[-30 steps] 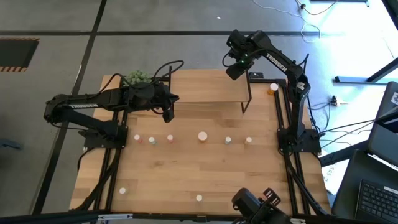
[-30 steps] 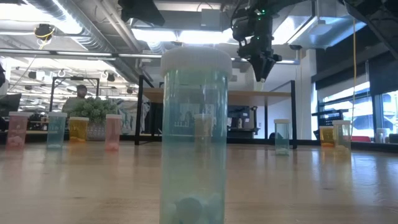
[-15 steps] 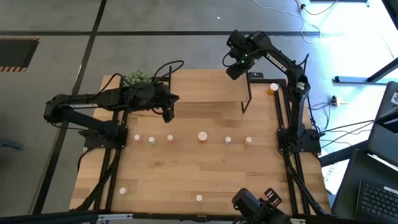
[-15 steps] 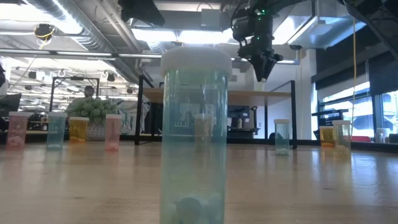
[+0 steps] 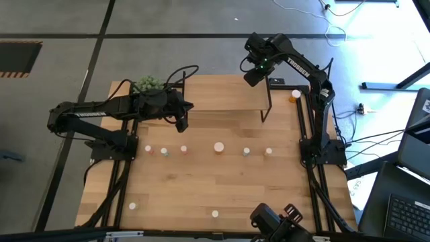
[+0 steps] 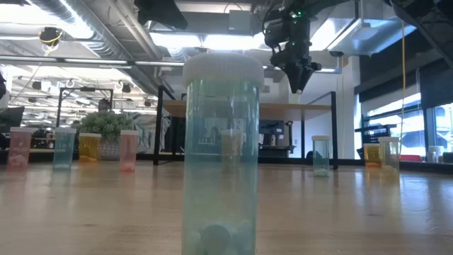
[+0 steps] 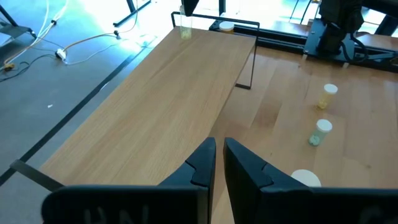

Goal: Pick and place medicine bottles onto shelf by color
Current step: Put the right yellow medicine bottle on the shelf

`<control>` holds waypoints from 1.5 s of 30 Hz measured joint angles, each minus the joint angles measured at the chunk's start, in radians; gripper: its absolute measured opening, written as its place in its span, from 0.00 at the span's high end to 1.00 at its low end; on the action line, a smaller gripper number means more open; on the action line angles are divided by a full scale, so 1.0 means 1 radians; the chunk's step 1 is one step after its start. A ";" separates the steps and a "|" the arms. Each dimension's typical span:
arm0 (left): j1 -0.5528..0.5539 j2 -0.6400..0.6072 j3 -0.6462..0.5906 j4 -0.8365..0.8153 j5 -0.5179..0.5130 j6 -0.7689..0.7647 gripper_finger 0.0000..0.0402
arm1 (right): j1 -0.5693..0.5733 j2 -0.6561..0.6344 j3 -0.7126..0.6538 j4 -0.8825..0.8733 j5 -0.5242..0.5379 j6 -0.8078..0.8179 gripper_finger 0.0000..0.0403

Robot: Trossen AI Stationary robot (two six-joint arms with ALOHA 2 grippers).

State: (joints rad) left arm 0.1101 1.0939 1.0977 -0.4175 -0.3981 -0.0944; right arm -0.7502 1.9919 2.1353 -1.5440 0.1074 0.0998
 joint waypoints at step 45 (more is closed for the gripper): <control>0.000 0.000 0.000 0.000 0.000 0.000 0.93 | 0.027 0.019 0.000 0.009 0.042 -0.056 0.69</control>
State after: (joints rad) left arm 0.1101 1.0935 1.0977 -0.4179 -0.3980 -0.0940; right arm -0.7236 2.0113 2.1349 -1.5349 0.1493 0.0433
